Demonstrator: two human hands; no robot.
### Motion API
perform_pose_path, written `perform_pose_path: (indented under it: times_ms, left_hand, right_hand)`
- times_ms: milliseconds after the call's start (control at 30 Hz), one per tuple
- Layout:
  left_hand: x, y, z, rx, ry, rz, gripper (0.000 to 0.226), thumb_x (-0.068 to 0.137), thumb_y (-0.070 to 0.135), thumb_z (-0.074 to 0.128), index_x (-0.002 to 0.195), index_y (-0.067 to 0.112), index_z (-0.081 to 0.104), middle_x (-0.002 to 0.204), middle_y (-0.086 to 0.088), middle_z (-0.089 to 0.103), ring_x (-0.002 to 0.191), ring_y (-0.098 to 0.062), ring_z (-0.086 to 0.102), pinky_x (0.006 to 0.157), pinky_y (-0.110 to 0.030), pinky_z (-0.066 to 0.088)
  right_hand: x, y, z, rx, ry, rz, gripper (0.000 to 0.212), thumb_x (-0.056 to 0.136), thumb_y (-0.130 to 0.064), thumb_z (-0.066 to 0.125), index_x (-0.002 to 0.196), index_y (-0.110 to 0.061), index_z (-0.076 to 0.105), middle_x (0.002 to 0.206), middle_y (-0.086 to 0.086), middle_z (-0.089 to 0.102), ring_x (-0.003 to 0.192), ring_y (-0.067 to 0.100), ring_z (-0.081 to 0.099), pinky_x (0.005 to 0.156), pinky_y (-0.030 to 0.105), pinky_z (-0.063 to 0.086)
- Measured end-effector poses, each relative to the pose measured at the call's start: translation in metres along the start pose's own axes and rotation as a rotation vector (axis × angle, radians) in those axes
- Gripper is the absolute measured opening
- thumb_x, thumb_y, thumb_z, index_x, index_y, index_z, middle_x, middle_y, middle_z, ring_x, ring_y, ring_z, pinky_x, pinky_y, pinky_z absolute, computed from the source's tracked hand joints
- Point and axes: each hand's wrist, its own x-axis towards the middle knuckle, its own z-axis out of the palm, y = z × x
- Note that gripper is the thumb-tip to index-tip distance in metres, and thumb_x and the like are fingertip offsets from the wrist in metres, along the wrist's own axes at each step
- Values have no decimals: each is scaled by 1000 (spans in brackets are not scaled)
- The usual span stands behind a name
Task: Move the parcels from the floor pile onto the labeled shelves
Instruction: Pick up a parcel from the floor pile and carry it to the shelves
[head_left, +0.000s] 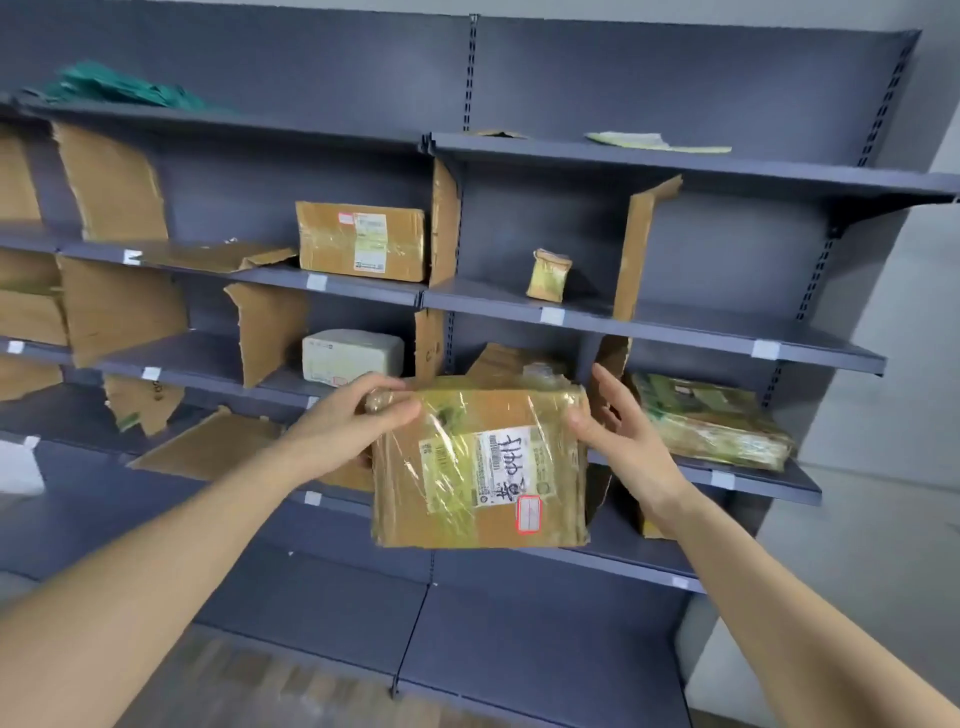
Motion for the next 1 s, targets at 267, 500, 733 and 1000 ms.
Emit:
perform_pose_path:
  times_ms: [267, 500, 733, 1000]
  left_hand:
    - [21, 48, -21, 660, -19, 206, 69, 75, 83, 51, 137, 55, 39, 139, 11, 53, 125, -19, 53, 92, -37, 48]
    - [11, 56, -1, 283, 424, 249, 65, 97, 54, 48, 154, 33, 26, 162, 5, 26, 151, -18, 15, 123, -51, 11]
    - [-24, 27, 44, -577, 199, -183, 57, 94, 73, 23, 127, 43, 58, 128, 10, 65, 114, -8, 59, 101, -30, 43]
    - [-26, 11, 55, -839, 138, -349, 74, 85, 82, 29, 117, 30, 71, 106, -7, 76, 103, -28, 71, 99, -50, 51]
  right_hand:
    - [-20, 38, 60, -8, -180, 185, 61, 77, -53, 81, 132, -31, 65, 120, -10, 74, 115, 12, 68, 97, 31, 55]
    - [-29, 38, 90, 421, 24, 376, 36, 97, -52, 59, 122, -27, 68, 115, 0, 77, 108, 21, 73, 93, 43, 59]
    - [-27, 12, 86, 343, -57, 364, 48, 95, -68, 48, 127, -37, 63, 118, -5, 75, 109, 21, 72, 93, 44, 59]
    - [-51, 14, 74, 66, -195, 166, 42, 98, -65, 40, 139, -64, 37, 136, -33, 56, 129, -6, 50, 94, 15, 38]
